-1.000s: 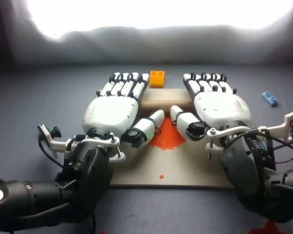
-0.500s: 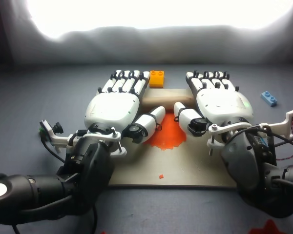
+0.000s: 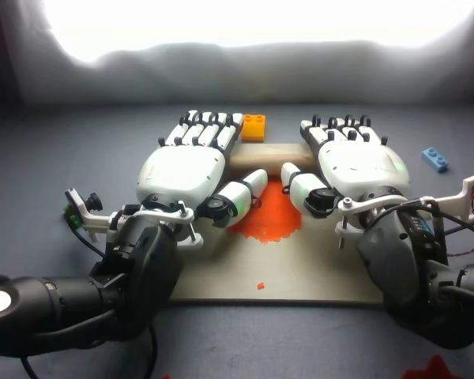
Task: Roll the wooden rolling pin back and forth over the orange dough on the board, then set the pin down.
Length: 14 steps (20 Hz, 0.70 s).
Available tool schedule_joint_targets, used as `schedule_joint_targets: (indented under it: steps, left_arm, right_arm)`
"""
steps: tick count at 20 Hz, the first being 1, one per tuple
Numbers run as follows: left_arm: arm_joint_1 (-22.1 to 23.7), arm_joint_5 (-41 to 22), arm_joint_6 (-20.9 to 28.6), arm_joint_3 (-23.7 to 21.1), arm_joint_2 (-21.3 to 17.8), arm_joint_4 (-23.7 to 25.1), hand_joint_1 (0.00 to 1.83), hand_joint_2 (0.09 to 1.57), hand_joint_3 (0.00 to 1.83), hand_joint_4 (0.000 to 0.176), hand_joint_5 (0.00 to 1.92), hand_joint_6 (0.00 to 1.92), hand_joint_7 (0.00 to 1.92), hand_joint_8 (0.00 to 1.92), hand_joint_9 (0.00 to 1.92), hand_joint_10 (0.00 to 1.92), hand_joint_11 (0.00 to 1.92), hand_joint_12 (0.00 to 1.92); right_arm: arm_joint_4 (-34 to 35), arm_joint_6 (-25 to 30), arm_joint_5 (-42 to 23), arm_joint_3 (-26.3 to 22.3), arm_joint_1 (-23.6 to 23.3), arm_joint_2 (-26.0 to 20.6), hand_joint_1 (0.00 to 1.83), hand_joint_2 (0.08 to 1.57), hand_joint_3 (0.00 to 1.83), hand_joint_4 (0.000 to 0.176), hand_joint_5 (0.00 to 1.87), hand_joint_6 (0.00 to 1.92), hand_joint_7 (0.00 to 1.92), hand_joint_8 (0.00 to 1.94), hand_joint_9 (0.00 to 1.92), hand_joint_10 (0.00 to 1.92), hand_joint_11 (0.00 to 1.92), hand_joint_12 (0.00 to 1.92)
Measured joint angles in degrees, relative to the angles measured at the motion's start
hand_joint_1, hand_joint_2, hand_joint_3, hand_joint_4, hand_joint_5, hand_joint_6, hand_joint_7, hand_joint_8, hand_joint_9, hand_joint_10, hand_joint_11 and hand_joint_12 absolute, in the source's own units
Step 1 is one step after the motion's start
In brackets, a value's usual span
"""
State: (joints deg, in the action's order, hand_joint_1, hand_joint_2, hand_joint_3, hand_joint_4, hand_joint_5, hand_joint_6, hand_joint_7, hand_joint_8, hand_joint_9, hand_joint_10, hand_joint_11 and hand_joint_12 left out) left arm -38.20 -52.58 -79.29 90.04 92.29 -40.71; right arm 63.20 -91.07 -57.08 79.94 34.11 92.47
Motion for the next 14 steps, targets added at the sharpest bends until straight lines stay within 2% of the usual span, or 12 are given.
schedule_joint_targets:
  steps: [3,5,7,14]
  left_arm:
    - [0.00,-0.02,0.57,0.00,-0.02,0.07,0.00,1.50,0.00,0.000,0.10,0.02,0.14,0.01,0.09,0.02,0.00,0.00]
    - [0.00,0.00,0.96,0.00,-0.07,0.09,0.00,1.50,0.00,0.000,0.12,0.02,0.15,0.02,0.10,0.02,0.00,0.00]
    - [0.00,0.02,0.98,0.00,-0.07,0.17,0.00,1.50,0.00,0.000,0.13,0.02,0.17,0.02,0.11,0.02,0.01,0.00]
    - [0.11,0.98,1.18,-0.02,-0.46,0.44,0.00,1.50,0.00,0.000,0.14,0.02,0.18,0.01,0.12,0.01,0.01,0.01]
  right_arm:
    - [-0.09,0.00,-0.24,0.00,0.00,0.00,0.00,1.57,0.07,0.000,0.25,0.02,0.28,0.01,0.20,0.01,0.00,0.34]
    - [-0.11,0.02,-0.37,0.00,0.00,0.02,0.00,1.57,0.06,0.000,0.28,0.02,0.32,0.01,0.23,0.02,0.00,0.47]
    - [-0.15,0.02,-0.50,-0.02,0.00,0.02,0.00,1.57,0.07,0.000,0.29,0.01,0.33,0.01,0.24,0.02,0.00,0.52]
    - [-0.02,0.04,-1.38,-0.33,0.00,0.15,0.00,1.57,0.06,0.000,0.27,0.00,0.31,0.00,0.23,0.00,0.00,0.48]
